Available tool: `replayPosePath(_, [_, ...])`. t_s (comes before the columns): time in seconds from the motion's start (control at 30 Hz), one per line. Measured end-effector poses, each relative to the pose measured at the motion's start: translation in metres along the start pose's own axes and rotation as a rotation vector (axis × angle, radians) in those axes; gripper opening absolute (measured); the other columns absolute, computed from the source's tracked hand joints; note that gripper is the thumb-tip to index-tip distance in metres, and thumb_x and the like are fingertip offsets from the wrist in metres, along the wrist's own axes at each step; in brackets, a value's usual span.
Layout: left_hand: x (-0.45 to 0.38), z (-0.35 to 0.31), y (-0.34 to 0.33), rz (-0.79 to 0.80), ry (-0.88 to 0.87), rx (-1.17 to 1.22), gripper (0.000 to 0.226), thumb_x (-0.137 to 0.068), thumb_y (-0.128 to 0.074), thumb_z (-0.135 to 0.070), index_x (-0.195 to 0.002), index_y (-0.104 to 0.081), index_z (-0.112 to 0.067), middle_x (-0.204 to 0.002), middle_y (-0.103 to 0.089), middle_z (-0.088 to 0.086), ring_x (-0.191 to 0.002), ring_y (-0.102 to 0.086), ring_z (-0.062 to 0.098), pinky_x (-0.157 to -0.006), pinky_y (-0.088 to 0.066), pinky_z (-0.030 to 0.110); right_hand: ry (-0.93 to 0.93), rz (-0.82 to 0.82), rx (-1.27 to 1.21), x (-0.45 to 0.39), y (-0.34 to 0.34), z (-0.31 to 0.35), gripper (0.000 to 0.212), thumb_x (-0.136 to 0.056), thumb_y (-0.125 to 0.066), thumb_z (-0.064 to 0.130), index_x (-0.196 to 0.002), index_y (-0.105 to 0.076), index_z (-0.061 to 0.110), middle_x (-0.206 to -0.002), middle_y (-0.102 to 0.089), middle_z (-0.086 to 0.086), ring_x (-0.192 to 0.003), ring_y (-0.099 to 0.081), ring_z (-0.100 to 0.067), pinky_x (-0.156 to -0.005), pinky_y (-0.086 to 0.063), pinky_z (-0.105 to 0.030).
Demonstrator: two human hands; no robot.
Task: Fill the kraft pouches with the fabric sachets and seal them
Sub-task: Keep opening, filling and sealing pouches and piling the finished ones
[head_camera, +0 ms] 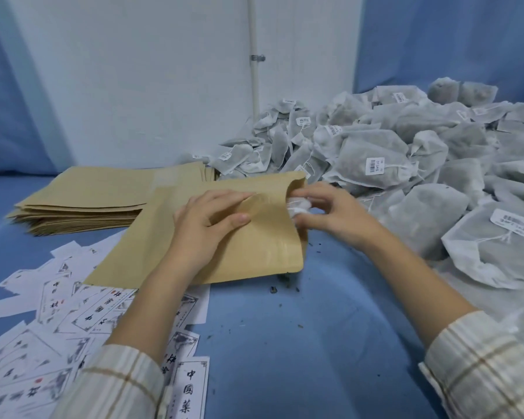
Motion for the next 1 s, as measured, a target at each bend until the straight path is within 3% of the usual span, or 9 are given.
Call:
replayPosePath(0.17, [-0.001,-0.019,-0.015,-0.021,-0.055,-0.014,0.031,-0.082,-0.067,-0.038,-0.098,-0.054,-0.062,-0.107,-0.058,-0.029,-0.114,-0.048,0.013,-0.106,-0.026,0.047,-0.062,0.141,0.360,-0.001,-0.027,0.009,0.035,-0.095,-0.038,-0.002,-0.067,-0.039,0.018,-0.065,-0.036,0.000,-0.060,-0.032,-0.008,-0.051,-0.030,-0.011])
replayPosePath(0.23, [0.000,-0.015,-0.017,-0.039,-0.024,0.005,0.034,-0.085,-0.067,-0.032,-0.099,-0.052,-0.059,-0.113,-0.059,-0.024,-0.117,-0.048,0.014,-0.107,-0.026,0.048,-0.088,0.266,0.426,0.004,-0.021,0.013,0.019,-0.091,-0.046,-0.006,-0.079,-0.050,0.008,-0.074,-0.044,0.000,-0.067,-0.038,-0.013,-0.050,-0.033,-0.003])
replayPosePath(0.3, [0.000,-0.011,-0.017,-0.060,0.008,-0.043,0.034,-0.085,-0.065,-0.033,-0.098,-0.051,-0.062,-0.116,-0.058,-0.023,-0.119,-0.046,0.013,-0.108,-0.022,0.039,-0.081,0.161,0.567,0.002,-0.006,0.015,0.017,-0.087,-0.051,0.000,-0.101,-0.060,0.004,-0.089,-0.057,-0.003,-0.084,-0.050,-0.019,-0.063,-0.038,-0.001])
replayPosePath(0.4, [0.000,-0.007,-0.018,-0.095,0.042,-0.180,0.032,-0.085,-0.062,-0.042,-0.093,-0.045,-0.068,-0.110,-0.054,-0.028,-0.114,-0.040,0.008,-0.081,-0.012,0.022,-0.179,-0.053,0.973,-0.006,0.022,0.003,0.034,-0.085,-0.051,0.014,-0.118,-0.059,0.022,-0.121,-0.056,-0.006,-0.112,-0.050,-0.027,-0.093,-0.044,-0.034])
replayPosePath(0.53, [0.002,-0.003,-0.023,-0.053,0.039,-0.201,0.030,-0.085,-0.061,-0.044,-0.095,-0.046,-0.068,-0.110,-0.055,-0.028,-0.106,-0.036,0.004,-0.077,-0.011,0.022,-0.747,0.007,1.389,0.001,0.042,-0.017,0.055,-0.088,-0.048,0.029,-0.140,-0.034,0.018,-0.147,-0.017,-0.025,-0.133,-0.016,-0.050,-0.104,-0.021,-0.060])
replayPosePath(0.63, [0.003,-0.003,-0.026,-0.027,0.023,-0.219,0.030,-0.085,-0.060,-0.045,-0.095,-0.045,-0.069,-0.105,-0.053,-0.031,-0.103,-0.034,0.002,-0.078,-0.010,0.021,-0.910,-0.030,1.282,0.002,0.041,-0.029,0.063,-0.091,-0.045,0.017,-0.147,-0.018,0.005,-0.150,-0.007,-0.028,-0.135,-0.014,-0.049,-0.107,-0.019,-0.062])
replayPosePath(0.73, [0.004,-0.002,-0.028,-0.014,0.015,-0.236,0.030,-0.086,-0.060,-0.045,-0.098,-0.046,-0.069,-0.106,-0.052,-0.031,-0.103,-0.033,0.000,-0.078,-0.010,0.021,-0.830,-0.055,1.150,-0.001,0.044,-0.031,0.051,-0.090,-0.049,0.010,-0.139,-0.037,0.006,-0.142,-0.032,-0.021,-0.126,-0.036,-0.040,-0.103,-0.035,-0.052])
replayPosePath(0.87, [0.005,0.001,-0.029,-0.007,0.014,-0.249,0.030,-0.086,-0.059,-0.045,-0.098,-0.046,-0.069,-0.107,-0.052,-0.030,-0.103,-0.033,0.000,-0.078,-0.010,0.020,-0.501,-0.118,0.998,-0.002,0.044,-0.009,0.011,-0.080,-0.060,0.015,-0.087,-0.057,0.006,-0.091,-0.056,-0.011,-0.083,-0.053,-0.028,-0.062,-0.041,-0.024])
replayPosePath(1.0, [0.005,0.002,-0.028,-0.029,0.022,-0.249,0.030,-0.086,-0.059,-0.044,-0.097,-0.046,-0.069,-0.107,-0.051,-0.031,-0.104,-0.032,-0.001,-0.078,-0.010,0.020,-0.311,-0.386,0.477,-0.009,0.046,0.007,0.030,-0.078,-0.060,0.028,-0.062,-0.041,0.012,-0.063,-0.047,-0.001,-0.059,-0.043,-0.014,-0.046,-0.027,-0.024])
Point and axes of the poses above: each hand's wrist, its own x-axis away from the middle knuckle, its own y-axis out of the back of the hand, z = x × y, the point moved 2 cm from there along -x, towards the middle knuckle
